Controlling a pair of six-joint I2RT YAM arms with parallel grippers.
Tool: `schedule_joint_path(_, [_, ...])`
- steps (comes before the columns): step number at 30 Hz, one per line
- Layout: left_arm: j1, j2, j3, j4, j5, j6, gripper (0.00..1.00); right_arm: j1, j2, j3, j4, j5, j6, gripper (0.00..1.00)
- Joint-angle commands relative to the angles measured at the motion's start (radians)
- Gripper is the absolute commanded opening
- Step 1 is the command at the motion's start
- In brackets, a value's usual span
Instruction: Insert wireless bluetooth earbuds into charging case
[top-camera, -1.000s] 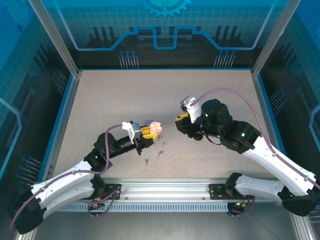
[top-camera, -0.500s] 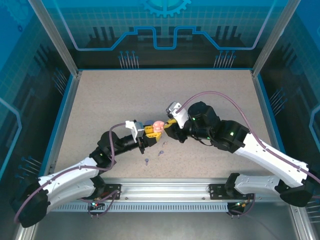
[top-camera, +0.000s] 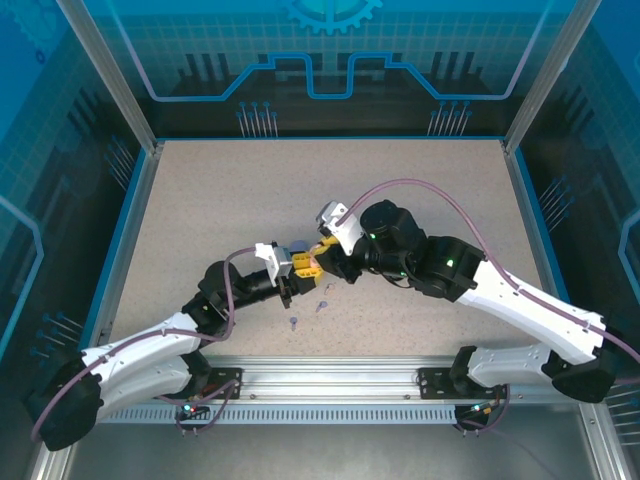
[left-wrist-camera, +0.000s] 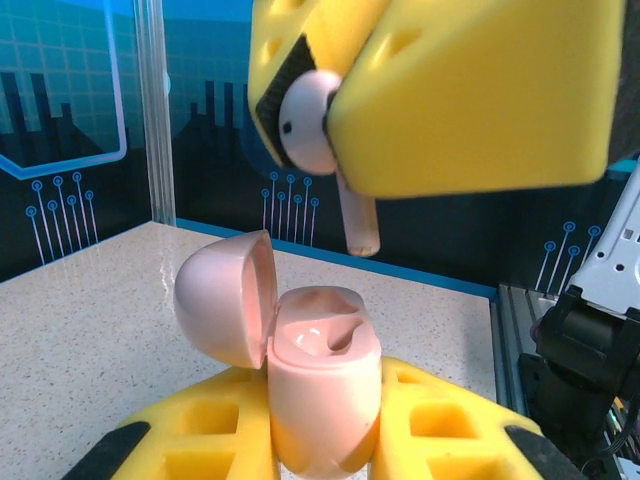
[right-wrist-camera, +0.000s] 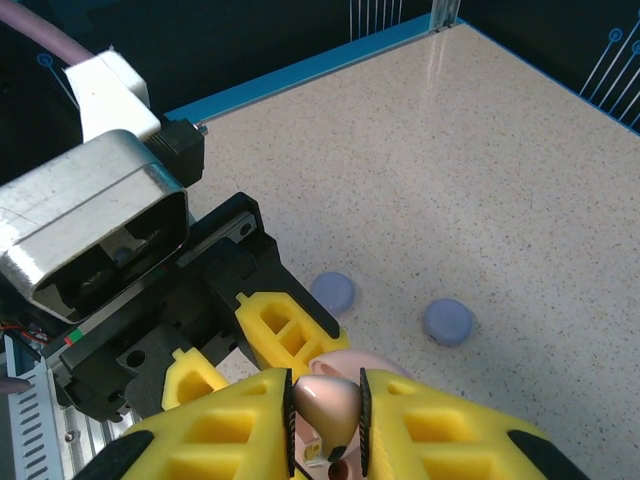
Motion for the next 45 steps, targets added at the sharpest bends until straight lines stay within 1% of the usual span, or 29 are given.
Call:
schedule_joint_path(1, [-0.009,0.0,0.029,0.055,0.019,0.02,0.0,0.015,0.011,0.025,0.013,0.026,-0.015,0.24])
schedule_joint_path(15, [-0.009,-0.014,0.029,0.054,0.012,0.002,0.0,0.021,0.035,0.007,0.003,0.048,-0.02,0.23])
schedule_joint_path(45, [-0.008,-0.018,0.025,0.039,-0.01,-0.006,0.0,0.021,0.003,-0.027,0.001,0.051,-0.022,0.24])
